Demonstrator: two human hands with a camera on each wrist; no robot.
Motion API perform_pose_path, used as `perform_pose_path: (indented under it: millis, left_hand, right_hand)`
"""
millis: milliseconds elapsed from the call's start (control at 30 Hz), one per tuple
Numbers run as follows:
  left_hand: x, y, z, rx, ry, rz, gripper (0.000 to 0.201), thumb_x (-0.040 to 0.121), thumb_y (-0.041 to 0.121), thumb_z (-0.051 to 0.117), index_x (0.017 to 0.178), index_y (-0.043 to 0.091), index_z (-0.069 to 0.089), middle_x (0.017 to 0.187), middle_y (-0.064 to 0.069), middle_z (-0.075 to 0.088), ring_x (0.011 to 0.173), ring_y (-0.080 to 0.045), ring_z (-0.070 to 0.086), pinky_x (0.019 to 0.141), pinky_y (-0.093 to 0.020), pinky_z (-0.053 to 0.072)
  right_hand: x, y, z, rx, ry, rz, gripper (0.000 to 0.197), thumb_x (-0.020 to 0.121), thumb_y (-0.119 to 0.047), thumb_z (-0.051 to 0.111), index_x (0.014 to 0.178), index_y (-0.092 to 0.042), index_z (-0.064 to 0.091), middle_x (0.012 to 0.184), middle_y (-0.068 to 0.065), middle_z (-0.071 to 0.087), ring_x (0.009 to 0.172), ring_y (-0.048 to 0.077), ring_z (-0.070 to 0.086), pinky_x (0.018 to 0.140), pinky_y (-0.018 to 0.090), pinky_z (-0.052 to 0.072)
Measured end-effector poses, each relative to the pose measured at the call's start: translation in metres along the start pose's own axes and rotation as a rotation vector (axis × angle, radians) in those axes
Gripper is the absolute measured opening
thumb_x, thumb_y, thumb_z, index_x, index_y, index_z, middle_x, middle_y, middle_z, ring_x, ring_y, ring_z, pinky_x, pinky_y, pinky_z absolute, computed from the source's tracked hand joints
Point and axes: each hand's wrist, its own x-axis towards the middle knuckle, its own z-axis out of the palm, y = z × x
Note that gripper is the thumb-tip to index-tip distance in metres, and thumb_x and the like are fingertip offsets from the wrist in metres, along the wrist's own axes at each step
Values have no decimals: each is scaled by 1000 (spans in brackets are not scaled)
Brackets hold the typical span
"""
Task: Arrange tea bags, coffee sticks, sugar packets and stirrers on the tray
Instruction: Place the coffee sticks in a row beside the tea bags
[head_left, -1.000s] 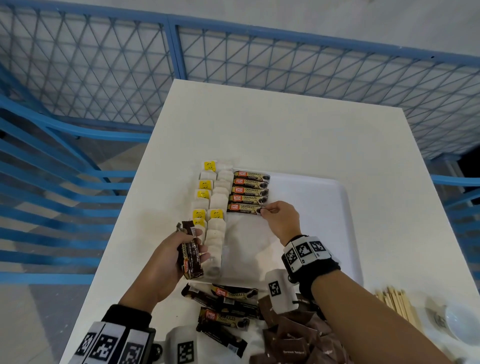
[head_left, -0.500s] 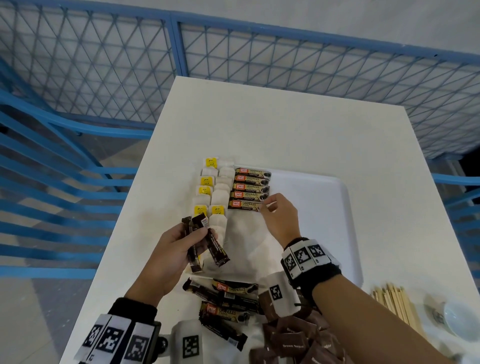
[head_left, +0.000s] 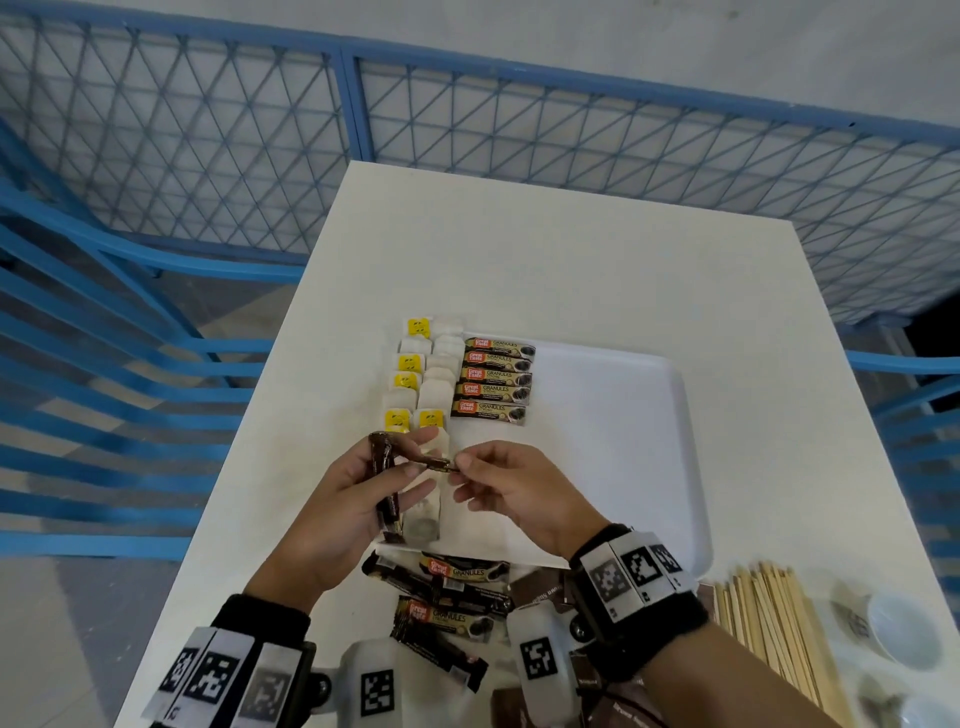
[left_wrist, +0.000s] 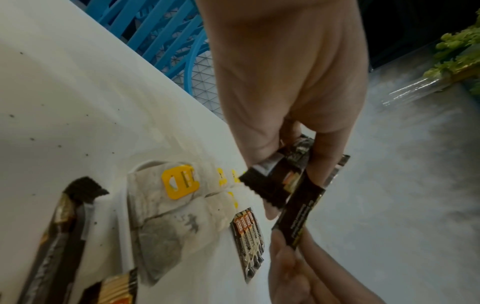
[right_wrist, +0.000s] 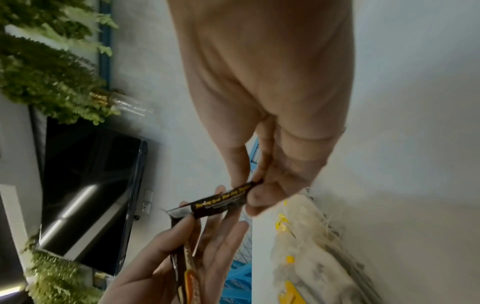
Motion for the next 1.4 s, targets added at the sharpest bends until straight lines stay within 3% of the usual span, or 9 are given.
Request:
perform_pose_path:
  millis: [133,233,333,400,500,867,1000,1133,1400]
  left_hand:
    - [-4,2,2,66,29,-36,24,87,-7,49,99,7,64,114,-7,69,104,-20,66,82,-31,57]
    - [-6,4,1,87,75,-72,27,89,-4,48,104,10,65,94,-4,74,82,-16,71,65,-21,57]
    - [-8,4,2,89,151,-98,25,91,-3,46,98,9,67,66,-5,58,53,-12,51,45,-16,41]
    - [-8,4,2,72,185,-104,20,92,-1,46,98,4,64,66,-7,51,46,-8,40,41,-16,32]
    - [-6,4,3,90,187,-91,15,91,8,52,96,3,65,78,-9,63,44,-6,38,40,-16,31]
    - [2,-5,0,358,287,-43,11,90,7,57,89,9,68,67,-1,62,46,-6,35,44,-15,34]
    - [6,-4,-1,289,319,-92,12,93,10,53,91,5,64,69,-5,50,53,-12,38,53,-24,35]
    - [6,-2,-1,133,314,-137,24,96,11,41,100,4,63,67,-2,39,50,-11,43,45,-20,40]
    - [4,-3,0,100,292,-164,29,97,9,35,105,6,62,66,-4,47,54,-13,54,53,-23,52]
  right_hand:
    - [-3,0,-4,193,124,-128,15,84,3,61,94,-5,54,73,11,61,59,15,64,59,21,53]
    - [-6,3,-6,258,164,-198,26,83,5,61,106,-4,53,70,11,60,61,17,65,62,22,55]
    - [-7,8,-7,252,173,-228,26,83,6,60,108,-1,55,68,9,62,64,18,66,64,22,55]
    - [-8,9,-7,229,176,-233,21,83,7,60,102,-1,59,67,6,65,66,18,66,67,23,56]
    - [-9,11,-9,209,199,-231,16,81,7,62,95,-1,60,70,8,67,66,20,67,67,23,56]
    - [-3,10,-27,92,221,-169,7,85,3,61,88,-1,65,73,6,69,63,12,63,66,20,56]
    - [11,8,-38,60,349,-145,7,87,-1,60,85,-6,64,73,4,66,64,14,61,58,18,53]
    - [28,8,-51,-65,450,-117,10,87,-3,60,82,-10,63,74,2,66,62,12,58,55,16,50]
    - [56,14,-64,-263,555,-73,4,86,-5,63,89,-6,66,70,2,65,56,10,55,49,15,46]
